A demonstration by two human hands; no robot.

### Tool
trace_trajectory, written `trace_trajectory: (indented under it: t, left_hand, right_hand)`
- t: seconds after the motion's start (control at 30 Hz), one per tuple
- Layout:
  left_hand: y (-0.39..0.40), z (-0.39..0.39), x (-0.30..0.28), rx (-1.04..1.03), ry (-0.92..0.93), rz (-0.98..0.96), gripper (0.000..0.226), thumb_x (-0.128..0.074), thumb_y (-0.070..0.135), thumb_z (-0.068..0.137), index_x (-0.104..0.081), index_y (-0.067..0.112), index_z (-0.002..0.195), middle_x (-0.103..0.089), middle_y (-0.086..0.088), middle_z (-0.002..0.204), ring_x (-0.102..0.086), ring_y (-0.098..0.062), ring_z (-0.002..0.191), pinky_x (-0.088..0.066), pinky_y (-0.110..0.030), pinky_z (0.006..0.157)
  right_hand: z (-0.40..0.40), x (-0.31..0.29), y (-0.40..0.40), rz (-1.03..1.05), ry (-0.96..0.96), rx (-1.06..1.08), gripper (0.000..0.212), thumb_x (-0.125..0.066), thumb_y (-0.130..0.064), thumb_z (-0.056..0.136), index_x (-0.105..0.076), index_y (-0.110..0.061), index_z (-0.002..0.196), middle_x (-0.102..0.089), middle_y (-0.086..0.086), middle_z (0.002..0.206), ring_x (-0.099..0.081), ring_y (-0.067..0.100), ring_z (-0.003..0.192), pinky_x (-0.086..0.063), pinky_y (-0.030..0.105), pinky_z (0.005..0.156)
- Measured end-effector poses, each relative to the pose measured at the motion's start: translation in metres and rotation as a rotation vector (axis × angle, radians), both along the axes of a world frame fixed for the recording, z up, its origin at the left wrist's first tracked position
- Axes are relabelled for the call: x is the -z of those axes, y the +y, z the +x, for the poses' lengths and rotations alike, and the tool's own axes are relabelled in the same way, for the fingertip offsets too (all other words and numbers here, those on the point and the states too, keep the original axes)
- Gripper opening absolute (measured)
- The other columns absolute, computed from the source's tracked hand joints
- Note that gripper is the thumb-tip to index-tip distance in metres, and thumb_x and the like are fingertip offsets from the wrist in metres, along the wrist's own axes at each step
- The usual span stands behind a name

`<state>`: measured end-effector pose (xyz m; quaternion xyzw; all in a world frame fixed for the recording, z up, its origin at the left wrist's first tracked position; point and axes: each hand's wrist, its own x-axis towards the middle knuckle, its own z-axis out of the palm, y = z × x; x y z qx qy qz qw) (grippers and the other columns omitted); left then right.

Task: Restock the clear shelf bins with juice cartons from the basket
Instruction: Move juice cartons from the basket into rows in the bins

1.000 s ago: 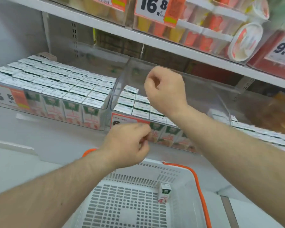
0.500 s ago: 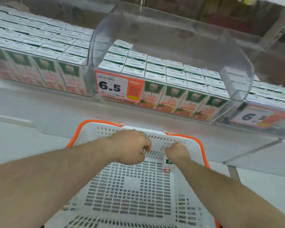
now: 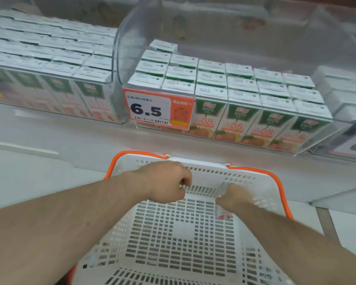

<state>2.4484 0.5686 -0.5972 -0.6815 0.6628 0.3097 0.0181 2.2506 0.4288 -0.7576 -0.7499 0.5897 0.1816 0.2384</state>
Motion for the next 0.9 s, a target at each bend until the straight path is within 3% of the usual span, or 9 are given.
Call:
trace_trajectory:
  t: [0.17,0.33,0.37,0.5,0.53,0.6,0.67,0.77,0.9]
  left_hand:
    - [0.014,0.003,-0.004,0.011,-0.032,0.008,0.039,-0.056,0.031,0.093,-0.053,0.027,0.131,-0.053,0.007,0.134,-0.052,-0.014,0.118,-0.045,-0.034,0.099]
    - [0.038,0.006,-0.014,-0.146,0.090,-0.038,0.086,-0.072,0.056,0.076,-0.032,0.025,0.146,-0.046,0.006,0.140,-0.052,-0.016,0.119,-0.046,-0.030,0.093]
    - [0.043,0.007,-0.018,-0.196,0.144,-0.056,0.085,-0.075,0.055,0.074,-0.035,0.025,0.142,-0.048,0.005,0.135,-0.055,-0.016,0.112,-0.046,-0.028,0.087]
    - [0.058,0.016,-0.039,-0.378,0.384,-0.273,0.038,-0.079,0.027,0.077,-0.053,0.029,0.105,-0.065,0.012,0.092,-0.064,-0.004,0.077,-0.049,-0.017,0.063]
    - [0.062,0.020,-0.047,-0.423,0.503,-0.306,0.036,-0.080,0.019,0.077,-0.057,0.025,0.103,-0.068,0.010,0.089,-0.066,-0.002,0.073,-0.051,-0.016,0.063]
    - [0.069,0.031,-0.062,-0.501,0.799,-0.354,0.038,-0.080,0.002,0.076,-0.063,0.016,0.107,-0.072,-0.003,0.092,-0.071,-0.012,0.078,-0.058,-0.028,0.070]
    - [0.076,0.043,-0.078,-0.555,0.959,-0.442,0.041,-0.076,-0.008,0.076,-0.064,0.012,0.110,-0.074,-0.008,0.091,-0.071,-0.019,0.079,-0.059,-0.035,0.071]
    - [0.080,0.060,-0.095,-0.553,1.050,-0.547,0.049,-0.076,-0.007,0.075,-0.060,0.010,0.117,-0.075,-0.006,0.091,-0.071,-0.018,0.079,-0.059,-0.039,0.075]
    - [0.086,0.081,-0.107,-0.550,1.074,-0.616,0.048,-0.081,0.007,0.071,-0.058,0.015,0.113,-0.076,-0.003,0.091,-0.070,-0.018,0.081,-0.056,-0.040,0.073]
  right_hand:
    - [0.028,-0.076,0.028,0.037,-0.182,-0.123,0.044,-0.069,-0.045,0.075,-0.044,-0.020,0.102,-0.062,-0.002,0.087,-0.062,0.016,0.076,-0.048,0.030,0.059]
    - [0.057,-0.165,0.067,0.058,-0.417,-0.076,0.031,-0.071,-0.048,0.073,-0.065,-0.019,0.082,-0.068,-0.002,0.071,-0.068,0.019,0.055,-0.050,0.031,0.054]
    - [0.062,-0.182,0.074,0.071,-0.471,-0.057,0.034,-0.071,-0.049,0.073,-0.067,-0.015,0.079,-0.068,-0.001,0.068,-0.066,0.019,0.052,-0.049,0.031,0.053]
    - [0.078,-0.233,0.097,0.088,-0.703,-0.029,0.058,-0.068,-0.059,0.074,-0.069,-0.003,0.088,-0.068,0.006,0.067,-0.059,0.017,0.049,-0.047,0.035,0.055]
    - [0.080,-0.243,0.101,0.076,-0.755,-0.046,0.055,-0.066,-0.060,0.079,-0.071,-0.005,0.087,-0.068,0.007,0.070,-0.059,0.017,0.050,-0.048,0.035,0.056]
    - [0.083,-0.265,0.106,0.072,-0.874,-0.071,0.045,-0.059,-0.056,0.088,-0.073,-0.014,0.082,-0.069,0.010,0.077,-0.059,0.017,0.053,-0.048,0.036,0.058]
    - [0.086,-0.284,0.110,0.078,-0.987,-0.081,0.033,-0.058,-0.049,0.092,-0.071,-0.020,0.084,-0.067,0.014,0.081,-0.057,0.020,0.054,-0.046,0.036,0.059]
    - [0.096,-0.305,0.117,0.118,-1.093,-0.098,0.026,-0.061,-0.043,0.078,-0.069,-0.021,0.090,-0.066,0.012,0.082,-0.055,0.021,0.054,-0.043,0.033,0.056]
    - [0.120,-0.328,0.126,0.184,-1.119,-0.183,0.044,-0.062,-0.037,0.073,-0.063,-0.021,0.114,-0.068,0.010,0.096,-0.057,0.019,0.057,-0.042,0.029,0.053]
